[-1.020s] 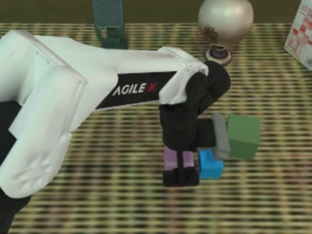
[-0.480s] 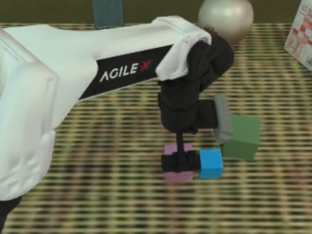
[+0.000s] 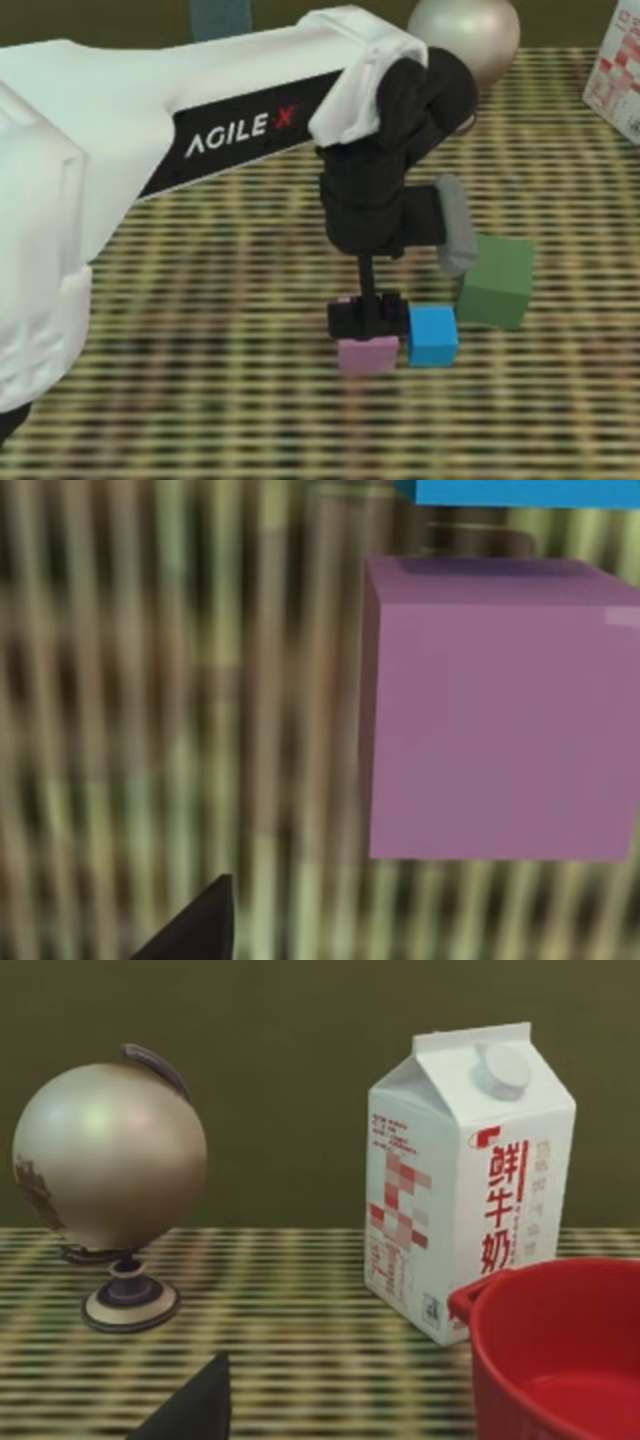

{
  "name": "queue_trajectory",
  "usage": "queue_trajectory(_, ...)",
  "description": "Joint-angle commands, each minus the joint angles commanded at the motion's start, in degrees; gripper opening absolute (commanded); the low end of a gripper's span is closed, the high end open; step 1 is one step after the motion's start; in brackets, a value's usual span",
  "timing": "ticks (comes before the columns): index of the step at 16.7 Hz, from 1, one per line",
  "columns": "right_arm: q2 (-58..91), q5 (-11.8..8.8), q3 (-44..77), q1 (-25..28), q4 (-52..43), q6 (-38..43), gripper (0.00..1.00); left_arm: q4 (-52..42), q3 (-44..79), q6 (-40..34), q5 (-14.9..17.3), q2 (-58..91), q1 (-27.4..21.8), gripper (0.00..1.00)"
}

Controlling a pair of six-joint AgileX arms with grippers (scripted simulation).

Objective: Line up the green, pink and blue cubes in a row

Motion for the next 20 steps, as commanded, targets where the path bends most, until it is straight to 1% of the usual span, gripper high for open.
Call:
queue_trajectory(3, 4.62, -0.09, 4.53, 1.3, -3.13, 1.86, 1.0, 3.22, -4.49, -2.02, -0.27, -5.28, 2.55, 1.0)
queue_trajectory(7, 18.15, -0.05, 16.79, 4.35, -11.37, 6.53, 1.0, 11.1, -16.9, -7.04, -0.74, -19.68, 8.75, 1.0)
queue_trajectory(10, 33.79, 0.05, 28.69, 7.3, -19.71, 11.06, 1.0, 18.84, -29.86, -12.06, -1.03, -34.39, 14.73, 1.0)
queue_trajectory(16, 70.11, 0.16, 54.19, 13.86, -38.33, 20.97, 1.0, 36.52, -59.5, -23.56, -1.33, -68.43, 27.62, 1.0)
queue_trajectory(20, 90.21, 0.15, 69.66, 17.93, -49.64, 27.1, 1.0, 48.53, -78.21, -31.23, -1.31, -91.01, 35.52, 1.0)
